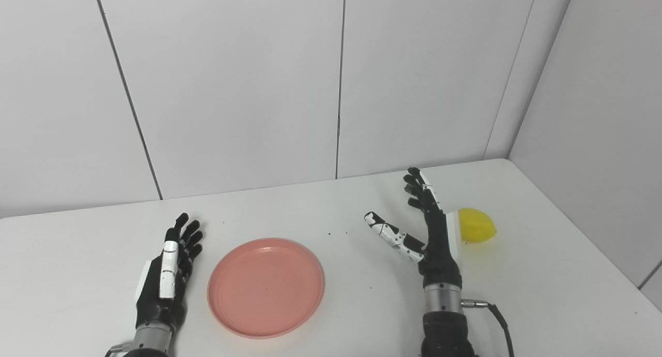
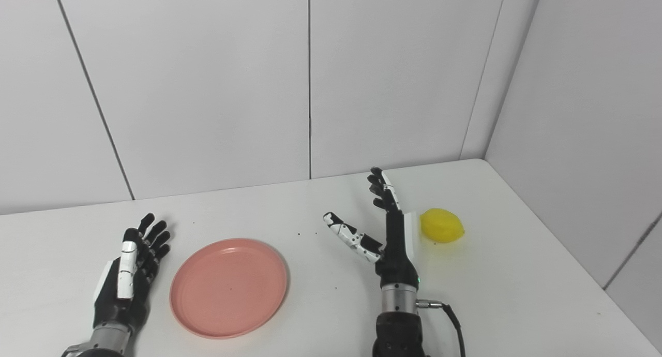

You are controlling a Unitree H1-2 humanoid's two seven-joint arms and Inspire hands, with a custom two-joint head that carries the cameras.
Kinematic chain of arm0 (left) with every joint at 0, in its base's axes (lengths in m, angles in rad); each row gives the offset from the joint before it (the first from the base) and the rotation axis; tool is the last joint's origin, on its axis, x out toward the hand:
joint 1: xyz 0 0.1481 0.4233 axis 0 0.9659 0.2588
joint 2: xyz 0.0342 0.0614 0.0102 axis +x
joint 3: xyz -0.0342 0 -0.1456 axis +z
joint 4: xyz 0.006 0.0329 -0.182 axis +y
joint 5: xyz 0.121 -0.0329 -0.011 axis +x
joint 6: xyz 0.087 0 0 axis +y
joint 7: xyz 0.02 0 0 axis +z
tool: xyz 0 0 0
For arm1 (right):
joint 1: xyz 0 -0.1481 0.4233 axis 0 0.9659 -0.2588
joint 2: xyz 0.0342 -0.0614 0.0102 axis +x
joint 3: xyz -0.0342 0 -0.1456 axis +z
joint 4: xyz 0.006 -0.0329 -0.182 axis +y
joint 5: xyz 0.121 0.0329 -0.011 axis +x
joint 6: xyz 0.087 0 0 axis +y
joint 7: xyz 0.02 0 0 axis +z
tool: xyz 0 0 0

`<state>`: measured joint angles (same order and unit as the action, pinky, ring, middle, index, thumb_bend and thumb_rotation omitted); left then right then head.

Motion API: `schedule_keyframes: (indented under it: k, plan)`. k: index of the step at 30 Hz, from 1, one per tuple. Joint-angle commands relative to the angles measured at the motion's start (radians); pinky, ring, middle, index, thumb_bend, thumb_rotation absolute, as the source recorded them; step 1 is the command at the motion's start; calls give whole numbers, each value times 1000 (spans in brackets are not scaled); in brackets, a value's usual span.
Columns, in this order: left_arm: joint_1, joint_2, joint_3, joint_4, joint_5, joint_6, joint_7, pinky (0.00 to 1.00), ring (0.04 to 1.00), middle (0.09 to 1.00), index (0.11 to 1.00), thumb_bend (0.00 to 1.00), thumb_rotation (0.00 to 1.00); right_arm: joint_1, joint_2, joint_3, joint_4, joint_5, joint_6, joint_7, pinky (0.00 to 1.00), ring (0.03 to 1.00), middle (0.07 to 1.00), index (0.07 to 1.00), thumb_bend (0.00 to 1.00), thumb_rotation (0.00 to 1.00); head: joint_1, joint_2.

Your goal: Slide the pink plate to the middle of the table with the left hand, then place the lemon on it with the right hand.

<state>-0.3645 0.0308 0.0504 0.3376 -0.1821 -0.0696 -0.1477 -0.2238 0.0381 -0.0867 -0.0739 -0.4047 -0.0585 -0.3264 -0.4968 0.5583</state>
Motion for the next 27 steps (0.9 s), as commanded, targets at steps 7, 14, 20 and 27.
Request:
schedule_keyframes:
  k: [7, 14, 20, 27]
  plan:
    - [13, 10, 26, -2, -67, 33, -41, 951, 922, 923, 930, 657, 1000, -24, -12, -29, -71, -63, 38, -44, 811, 838, 844, 871, 726, 396, -48, -2]
    - [14, 9, 34, -14, -76, 53, -37, 948, 913, 906, 912, 639, 1000, -30, -28, -60, -77, -80, 50, -69, 801, 831, 843, 870, 770, 411, -82, -2]
    - [18, 16, 27, -24, -72, 53, -42, 945, 913, 907, 913, 632, 1000, -27, -47, -82, -102, -98, 95, -69, 836, 856, 847, 872, 776, 407, -120, -10]
    - [21, 23, 29, -49, -71, 88, -32, 958, 919, 911, 918, 629, 1000, -23, -74, -104, -124, -142, 155, -74, 850, 866, 853, 882, 783, 387, -167, -17]
